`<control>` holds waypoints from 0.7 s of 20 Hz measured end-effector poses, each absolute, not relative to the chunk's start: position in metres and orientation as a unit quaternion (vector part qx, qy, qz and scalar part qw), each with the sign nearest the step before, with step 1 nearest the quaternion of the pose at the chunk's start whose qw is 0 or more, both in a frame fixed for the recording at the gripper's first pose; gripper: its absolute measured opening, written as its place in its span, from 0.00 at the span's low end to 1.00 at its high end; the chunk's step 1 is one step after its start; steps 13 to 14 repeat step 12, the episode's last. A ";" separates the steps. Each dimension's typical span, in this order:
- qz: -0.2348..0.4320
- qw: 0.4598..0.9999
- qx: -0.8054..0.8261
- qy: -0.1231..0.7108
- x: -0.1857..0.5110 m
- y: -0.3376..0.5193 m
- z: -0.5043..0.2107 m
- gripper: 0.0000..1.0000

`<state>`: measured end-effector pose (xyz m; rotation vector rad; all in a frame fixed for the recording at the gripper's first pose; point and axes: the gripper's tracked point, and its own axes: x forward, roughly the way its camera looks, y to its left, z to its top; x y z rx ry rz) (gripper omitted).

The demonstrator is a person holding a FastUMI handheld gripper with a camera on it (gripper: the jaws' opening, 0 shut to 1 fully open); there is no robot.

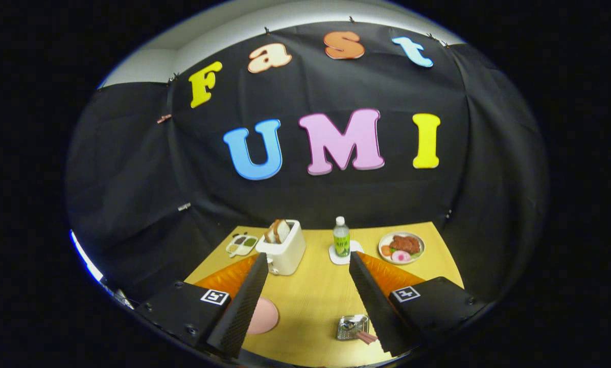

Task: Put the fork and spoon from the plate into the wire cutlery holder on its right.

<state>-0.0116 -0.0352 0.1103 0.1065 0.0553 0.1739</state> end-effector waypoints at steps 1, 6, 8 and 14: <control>0.085 0.995 0.052 0.000 -0.016 -0.040 0.124 0.99; 0.077 0.991 0.058 -0.093 -0.045 -0.056 0.153 0.99; 0.083 0.990 0.063 -0.095 -0.053 -0.051 0.141 0.98; 0.014 0.995 0.057 -0.082 -0.058 -0.059 0.106 0.99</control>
